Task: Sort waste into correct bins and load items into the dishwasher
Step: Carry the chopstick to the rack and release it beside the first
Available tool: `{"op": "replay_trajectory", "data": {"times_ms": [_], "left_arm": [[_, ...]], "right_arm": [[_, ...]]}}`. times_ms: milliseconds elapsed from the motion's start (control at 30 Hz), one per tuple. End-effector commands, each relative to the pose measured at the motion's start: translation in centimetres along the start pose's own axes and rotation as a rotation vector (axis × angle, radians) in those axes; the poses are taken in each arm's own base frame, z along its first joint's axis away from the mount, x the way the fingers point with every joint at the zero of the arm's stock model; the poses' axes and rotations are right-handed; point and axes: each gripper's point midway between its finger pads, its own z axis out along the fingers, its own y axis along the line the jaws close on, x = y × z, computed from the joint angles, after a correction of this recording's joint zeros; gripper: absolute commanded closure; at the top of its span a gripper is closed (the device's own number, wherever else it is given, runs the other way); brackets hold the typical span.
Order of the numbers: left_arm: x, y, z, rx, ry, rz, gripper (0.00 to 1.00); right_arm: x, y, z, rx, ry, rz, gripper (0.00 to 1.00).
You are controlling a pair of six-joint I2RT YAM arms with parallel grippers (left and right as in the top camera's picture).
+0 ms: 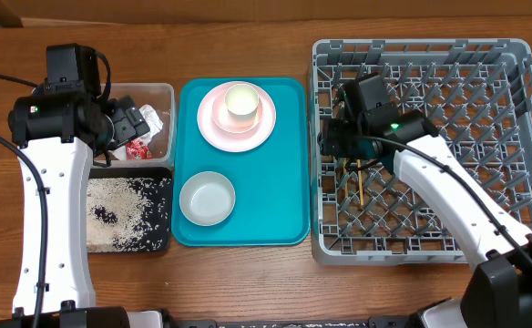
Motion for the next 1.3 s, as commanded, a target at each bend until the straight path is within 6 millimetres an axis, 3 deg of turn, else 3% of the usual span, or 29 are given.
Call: {"op": "replay_trajectory", "data": {"times_ms": [0,267,533,1267], "left_arm": [[-0.4,0.2,-0.6,0.000,-0.023,0.005,0.00],[-0.4,0.2,-0.6,0.000,-0.023,0.006,0.00],[-0.4,0.2,-0.6,0.000,-0.024,0.006,0.00],[-0.4,0.2,-0.6,0.000,-0.023,0.006,0.00]], "right_arm": [[1.2,-0.2,1.3,-0.002,0.049,-0.007,0.49],[3.1,1.3,3.4,-0.027,0.122,-0.042,0.50],[3.7,2.1,3.6,-0.061,0.149,-0.043,0.77],[4.7,2.9,3.5,-0.080,0.182,-0.056,0.78]]}}
